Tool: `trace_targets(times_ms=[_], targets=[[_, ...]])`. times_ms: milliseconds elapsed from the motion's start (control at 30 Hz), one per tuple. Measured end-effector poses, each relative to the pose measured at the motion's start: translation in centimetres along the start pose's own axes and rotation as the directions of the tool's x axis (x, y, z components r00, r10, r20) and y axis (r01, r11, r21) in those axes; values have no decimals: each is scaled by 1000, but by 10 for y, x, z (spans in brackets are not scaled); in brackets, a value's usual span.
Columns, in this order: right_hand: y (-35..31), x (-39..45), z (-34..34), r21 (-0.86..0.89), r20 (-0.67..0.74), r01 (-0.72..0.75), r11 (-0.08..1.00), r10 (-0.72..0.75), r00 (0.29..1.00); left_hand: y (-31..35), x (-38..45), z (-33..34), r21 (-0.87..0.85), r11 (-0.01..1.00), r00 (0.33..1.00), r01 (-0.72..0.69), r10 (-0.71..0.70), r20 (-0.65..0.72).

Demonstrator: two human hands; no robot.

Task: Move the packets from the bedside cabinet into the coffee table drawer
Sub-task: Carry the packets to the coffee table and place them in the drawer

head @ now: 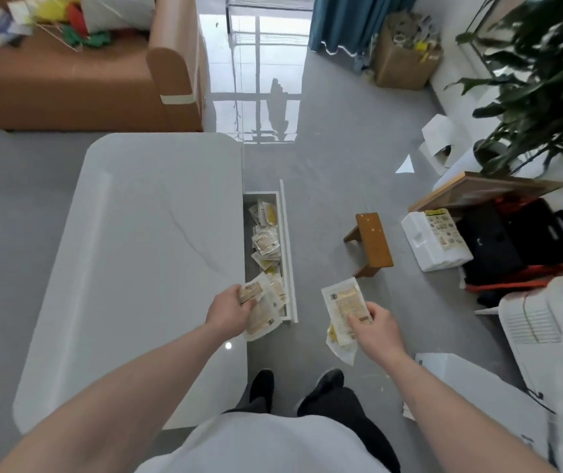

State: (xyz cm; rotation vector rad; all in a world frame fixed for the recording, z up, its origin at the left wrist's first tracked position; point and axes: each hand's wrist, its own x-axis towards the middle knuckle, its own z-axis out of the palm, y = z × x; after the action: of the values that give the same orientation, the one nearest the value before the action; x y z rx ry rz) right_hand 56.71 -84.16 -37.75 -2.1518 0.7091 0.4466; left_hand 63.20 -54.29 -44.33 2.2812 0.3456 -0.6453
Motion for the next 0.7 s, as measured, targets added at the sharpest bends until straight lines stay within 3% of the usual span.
trace_targets(times_ms=[333, 700], targets=[[-17, 173, -20, -132, 212, 72, 989, -42, 976, 48, 61, 42, 19, 971, 968, 239, -237, -85], [-32, 318, 46, -182, 353, 96, 979, -27, 935, 31, 174, 89, 4, 935, 934, 355, -354, -56]])
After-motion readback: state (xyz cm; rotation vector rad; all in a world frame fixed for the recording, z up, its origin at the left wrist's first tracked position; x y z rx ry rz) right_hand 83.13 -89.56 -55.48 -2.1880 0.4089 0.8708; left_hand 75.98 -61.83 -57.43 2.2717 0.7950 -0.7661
